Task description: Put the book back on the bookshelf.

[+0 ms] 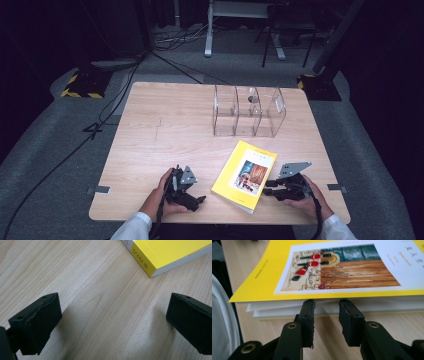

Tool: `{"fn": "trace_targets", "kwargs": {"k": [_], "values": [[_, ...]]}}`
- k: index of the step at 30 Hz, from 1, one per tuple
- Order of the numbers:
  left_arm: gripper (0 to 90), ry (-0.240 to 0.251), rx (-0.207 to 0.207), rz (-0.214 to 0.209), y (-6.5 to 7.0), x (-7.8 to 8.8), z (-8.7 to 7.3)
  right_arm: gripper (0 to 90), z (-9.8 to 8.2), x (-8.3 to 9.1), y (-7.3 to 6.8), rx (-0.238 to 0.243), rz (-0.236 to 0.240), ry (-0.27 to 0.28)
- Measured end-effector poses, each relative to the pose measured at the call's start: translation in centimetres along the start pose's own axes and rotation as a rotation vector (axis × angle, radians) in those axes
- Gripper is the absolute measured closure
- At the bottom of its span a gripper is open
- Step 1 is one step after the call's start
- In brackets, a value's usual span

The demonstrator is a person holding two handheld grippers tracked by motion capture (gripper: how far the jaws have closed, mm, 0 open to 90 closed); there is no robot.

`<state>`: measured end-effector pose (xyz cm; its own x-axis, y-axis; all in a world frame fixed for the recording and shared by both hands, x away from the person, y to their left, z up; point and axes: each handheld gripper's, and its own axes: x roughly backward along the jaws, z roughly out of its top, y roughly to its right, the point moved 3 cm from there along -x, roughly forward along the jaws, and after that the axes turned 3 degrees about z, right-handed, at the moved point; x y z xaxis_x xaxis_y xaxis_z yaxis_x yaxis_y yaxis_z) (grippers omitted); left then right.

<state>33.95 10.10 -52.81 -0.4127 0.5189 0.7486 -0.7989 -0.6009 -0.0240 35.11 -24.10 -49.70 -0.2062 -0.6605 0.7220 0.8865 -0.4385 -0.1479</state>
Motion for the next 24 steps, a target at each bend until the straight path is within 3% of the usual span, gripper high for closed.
{"fn": "trace_targets", "kwargs": {"k": [3,5,9,12,14,16,19,21,24], "values": [[0.7,-0.009,-0.001,0.004,0.0,0.0,0.1,65.1,0.4,0.3,-0.1,-0.015,0.01,0.056],[0.7,-0.022,-0.006,-0.004,0.3,-0.1,0.3,64.6,0.5,0.2,-0.3,-0.017,0.024,0.066],[0.7,-0.043,-0.059,-0.039,2.3,-0.6,1.3,64.4,0.7,0.0,-0.5,-0.006,0.019,0.081],[8.0,-0.005,-0.113,-0.037,3.6,-0.7,2.0,64.3,1.0,0.3,-0.4,-0.01,0.024,0.115],[24.9,0.015,-0.143,-0.029,4.4,-0.7,2.4,64.3,1.2,0.3,-0.5,-0.005,0.026,0.122],[13.6,0.025,-0.143,-0.029,4.9,-0.7,2.6,64.3,1.3,0.3,-0.5,-0.009,0.026,0.128],[21.4,0.047,-0.157,-0.058,6.3,-0.8,3.7,64.3,1.6,0.4,-0.5,-0.008,0.031,0.144],[15.7,0.074,-0.174,-0.056,7.3,-0.9,4.6,64.6,1.8,0.5,-0.6,-0.004,0.027,0.16],[17.8,0.094,-0.203,-0.062,8.3,-1.2,5.4,64.7,2.1,0.6,-0.8,0.0,0.019,0.175]]}}
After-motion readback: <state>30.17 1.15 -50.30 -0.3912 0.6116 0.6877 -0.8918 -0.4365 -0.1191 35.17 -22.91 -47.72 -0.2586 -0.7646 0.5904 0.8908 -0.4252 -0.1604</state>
